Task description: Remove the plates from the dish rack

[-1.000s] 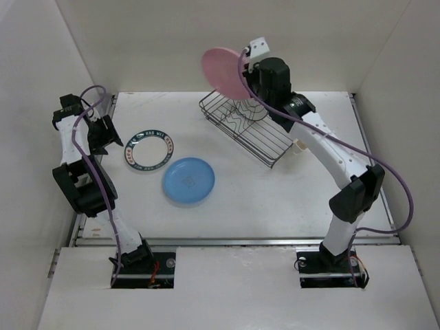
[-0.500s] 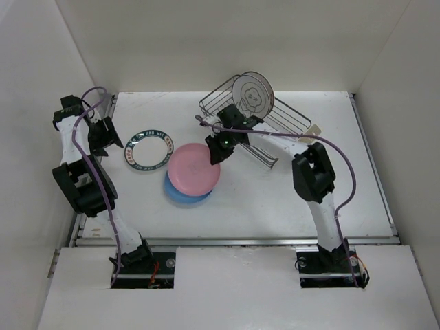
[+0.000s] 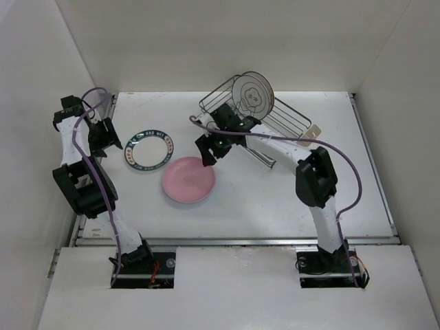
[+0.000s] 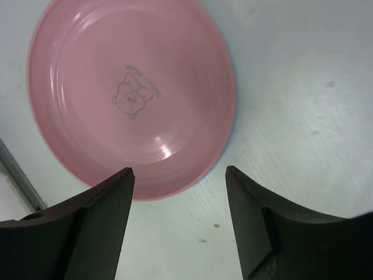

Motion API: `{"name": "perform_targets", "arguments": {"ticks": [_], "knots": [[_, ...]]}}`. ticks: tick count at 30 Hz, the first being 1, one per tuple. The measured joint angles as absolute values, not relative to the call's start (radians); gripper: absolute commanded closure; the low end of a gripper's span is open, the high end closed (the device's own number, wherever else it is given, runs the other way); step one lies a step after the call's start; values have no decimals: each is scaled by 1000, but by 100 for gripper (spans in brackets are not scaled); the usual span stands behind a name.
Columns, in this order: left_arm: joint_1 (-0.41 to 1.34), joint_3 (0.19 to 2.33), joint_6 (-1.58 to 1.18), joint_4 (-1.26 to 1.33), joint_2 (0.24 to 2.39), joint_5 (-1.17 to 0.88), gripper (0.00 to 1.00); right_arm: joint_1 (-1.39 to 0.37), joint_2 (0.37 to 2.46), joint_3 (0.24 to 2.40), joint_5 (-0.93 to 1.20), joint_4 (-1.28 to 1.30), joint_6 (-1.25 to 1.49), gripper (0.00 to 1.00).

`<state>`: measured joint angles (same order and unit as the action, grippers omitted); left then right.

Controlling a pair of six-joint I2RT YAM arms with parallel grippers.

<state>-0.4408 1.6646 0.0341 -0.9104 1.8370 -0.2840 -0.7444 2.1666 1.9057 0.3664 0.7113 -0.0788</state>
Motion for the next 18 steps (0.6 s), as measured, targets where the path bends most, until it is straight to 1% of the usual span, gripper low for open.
{"name": "perform_targets", "arguments": {"ticks": [2, 5, 9, 11, 14, 18], "knots": [[-433, 1665, 39, -910, 1837, -268, 40, -725, 2117, 1902, 315, 685, -42, 30], [-419, 1665, 49, -910, 1835, -234, 38, -648, 2024, 1899, 233, 594, 35, 35], [-391, 1664, 59, -910, 1824, -222, 38, -500, 1940, 1943, 155, 490, 77, 35], [-378, 1664, 67, -909, 1815, -216, 38, -471, 1929, 1964, 145, 453, 63, 33], [-368, 1664, 75, -910, 1802, -205, 38, -524, 1920, 1922, 129, 426, 21, 31], [-366, 1662, 86, -910, 1787, -198, 38, -684, 1954, 1823, 100, 442, -22, 31]]}}
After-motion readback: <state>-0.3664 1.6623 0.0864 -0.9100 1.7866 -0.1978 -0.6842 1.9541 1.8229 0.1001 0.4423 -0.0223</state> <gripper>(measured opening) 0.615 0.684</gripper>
